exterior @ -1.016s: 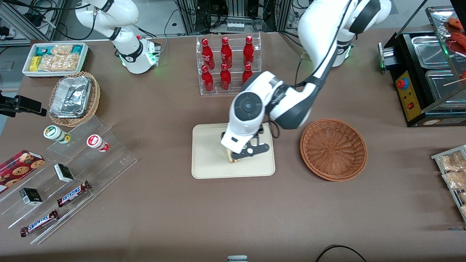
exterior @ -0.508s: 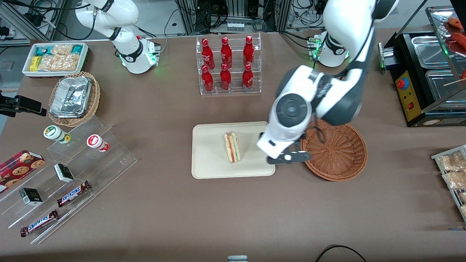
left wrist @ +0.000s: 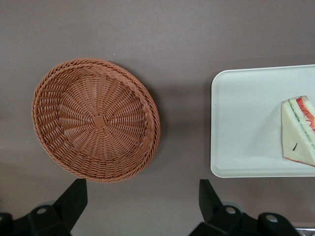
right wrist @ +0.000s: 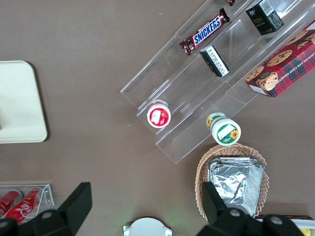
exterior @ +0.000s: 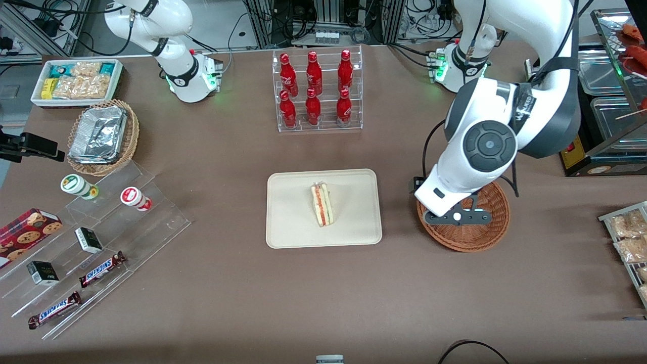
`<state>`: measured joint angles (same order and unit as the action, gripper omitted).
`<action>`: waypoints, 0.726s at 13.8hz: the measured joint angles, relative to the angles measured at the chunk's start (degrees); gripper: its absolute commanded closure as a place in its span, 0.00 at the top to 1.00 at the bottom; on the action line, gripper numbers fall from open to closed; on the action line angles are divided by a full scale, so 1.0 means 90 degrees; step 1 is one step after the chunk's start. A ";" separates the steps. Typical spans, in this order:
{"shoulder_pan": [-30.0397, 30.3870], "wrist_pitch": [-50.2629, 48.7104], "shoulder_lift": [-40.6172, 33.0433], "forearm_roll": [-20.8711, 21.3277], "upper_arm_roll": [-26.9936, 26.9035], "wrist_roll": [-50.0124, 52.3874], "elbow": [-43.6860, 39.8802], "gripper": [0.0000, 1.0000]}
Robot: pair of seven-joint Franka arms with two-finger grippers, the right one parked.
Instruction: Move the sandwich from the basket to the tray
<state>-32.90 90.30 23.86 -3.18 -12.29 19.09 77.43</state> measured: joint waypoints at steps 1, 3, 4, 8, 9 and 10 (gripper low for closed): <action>-0.0005 0.0002 -0.0034 -0.0002 -0.0056 0.0000 0.0007 1.00; 0.0002 -0.0013 -0.0203 -0.0008 -0.0209 -0.0094 0.0074 1.00; 0.0013 -0.0016 -0.0346 -0.0008 -0.0260 -0.0264 0.0167 1.00; 0.0942 -0.0163 -0.0932 -0.0007 0.0129 -0.1074 0.0525 1.00; 0.1283 -0.0278 -0.1053 -0.0006 0.0319 -0.1298 0.0549 1.00; 0.1606 -0.0409 -0.1181 -0.0006 0.0512 -0.1531 0.0553 1.00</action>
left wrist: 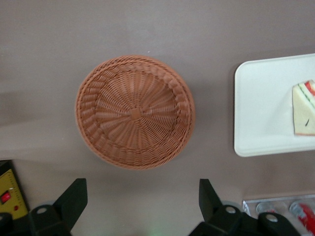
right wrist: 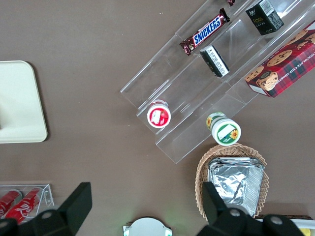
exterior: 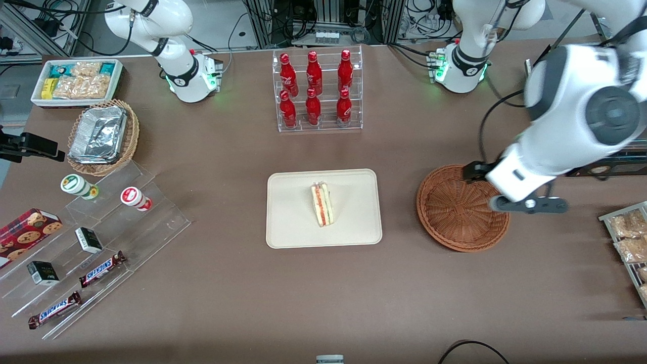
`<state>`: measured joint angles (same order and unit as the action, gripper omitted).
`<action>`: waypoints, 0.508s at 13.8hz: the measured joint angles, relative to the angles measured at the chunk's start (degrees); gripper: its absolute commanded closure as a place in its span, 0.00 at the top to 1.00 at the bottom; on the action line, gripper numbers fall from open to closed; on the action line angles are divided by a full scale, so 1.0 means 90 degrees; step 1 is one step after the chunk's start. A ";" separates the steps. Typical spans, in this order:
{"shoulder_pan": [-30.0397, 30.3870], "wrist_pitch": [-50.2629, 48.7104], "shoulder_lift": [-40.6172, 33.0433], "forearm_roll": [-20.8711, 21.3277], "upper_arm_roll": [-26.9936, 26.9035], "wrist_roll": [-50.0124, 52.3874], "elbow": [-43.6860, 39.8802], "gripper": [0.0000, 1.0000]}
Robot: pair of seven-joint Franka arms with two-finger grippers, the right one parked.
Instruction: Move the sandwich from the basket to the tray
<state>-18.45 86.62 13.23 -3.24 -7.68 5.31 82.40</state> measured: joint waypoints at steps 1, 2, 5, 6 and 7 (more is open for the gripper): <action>0.0276 -0.0144 -0.0135 0.0000 0.0165 -0.0225 0.0001 1.00; 0.0539 -0.0278 -0.0281 0.0000 0.0341 -0.0417 0.0005 1.00; 0.1367 -0.0537 -0.0633 0.0040 0.1096 -0.0596 0.0013 1.00; 0.1518 -0.0651 -0.0723 0.0108 0.1275 -0.0597 0.0021 1.00; 0.1622 -0.0755 -0.0819 0.0190 0.1406 -0.0597 0.0063 1.00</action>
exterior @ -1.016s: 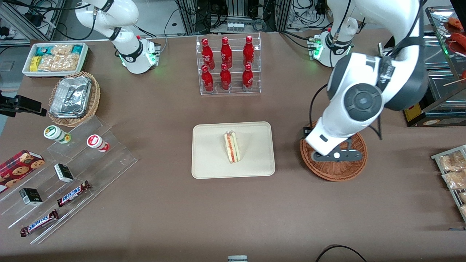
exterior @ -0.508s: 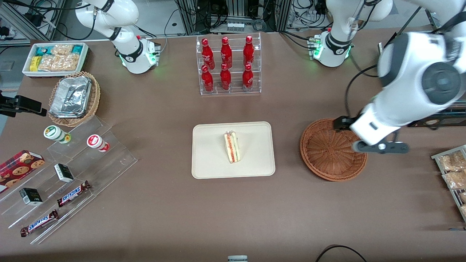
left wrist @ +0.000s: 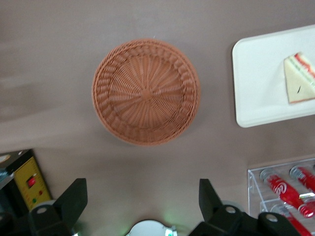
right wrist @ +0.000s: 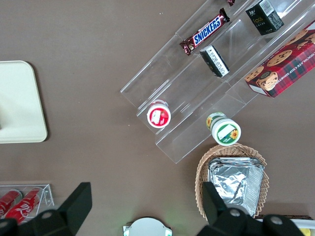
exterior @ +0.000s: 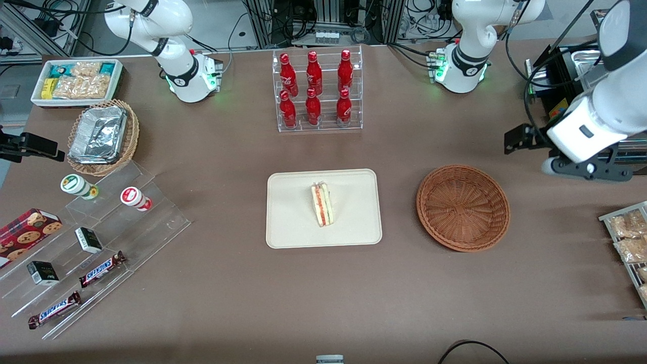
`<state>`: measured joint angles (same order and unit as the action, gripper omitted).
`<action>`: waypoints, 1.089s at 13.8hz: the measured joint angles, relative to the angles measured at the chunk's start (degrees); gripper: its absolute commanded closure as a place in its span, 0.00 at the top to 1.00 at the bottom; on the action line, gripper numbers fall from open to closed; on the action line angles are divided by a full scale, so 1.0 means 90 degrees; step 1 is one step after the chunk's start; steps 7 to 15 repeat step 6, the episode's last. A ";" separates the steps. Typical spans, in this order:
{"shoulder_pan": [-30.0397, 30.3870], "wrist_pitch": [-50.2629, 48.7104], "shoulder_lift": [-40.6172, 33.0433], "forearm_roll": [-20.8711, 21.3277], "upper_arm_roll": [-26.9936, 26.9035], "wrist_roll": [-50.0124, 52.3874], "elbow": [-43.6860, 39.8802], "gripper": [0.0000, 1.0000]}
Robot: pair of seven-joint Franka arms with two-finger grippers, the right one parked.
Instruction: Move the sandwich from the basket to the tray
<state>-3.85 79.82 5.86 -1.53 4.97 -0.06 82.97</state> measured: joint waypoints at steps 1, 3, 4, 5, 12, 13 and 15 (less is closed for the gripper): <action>0.0102 -0.0039 -0.0099 0.0063 0.0098 0.0000 0.0067 1.00; 0.0305 -0.0047 -0.0251 0.0110 0.0168 0.0001 0.0178 1.00; 0.0388 -0.0047 -0.0297 0.0138 0.0168 0.0001 0.0198 1.00; 0.0452 -0.0044 -0.0337 0.0210 0.0166 0.0001 0.0204 1.00; 0.0489 -0.0041 -0.0380 0.0273 0.0163 0.0001 0.0204 1.00; 0.0489 -0.0041 -0.0380 0.0273 0.0163 0.0001 0.0204 1.00; 0.0489 -0.0041 -0.0380 0.0273 0.0163 0.0001 0.0204 1.00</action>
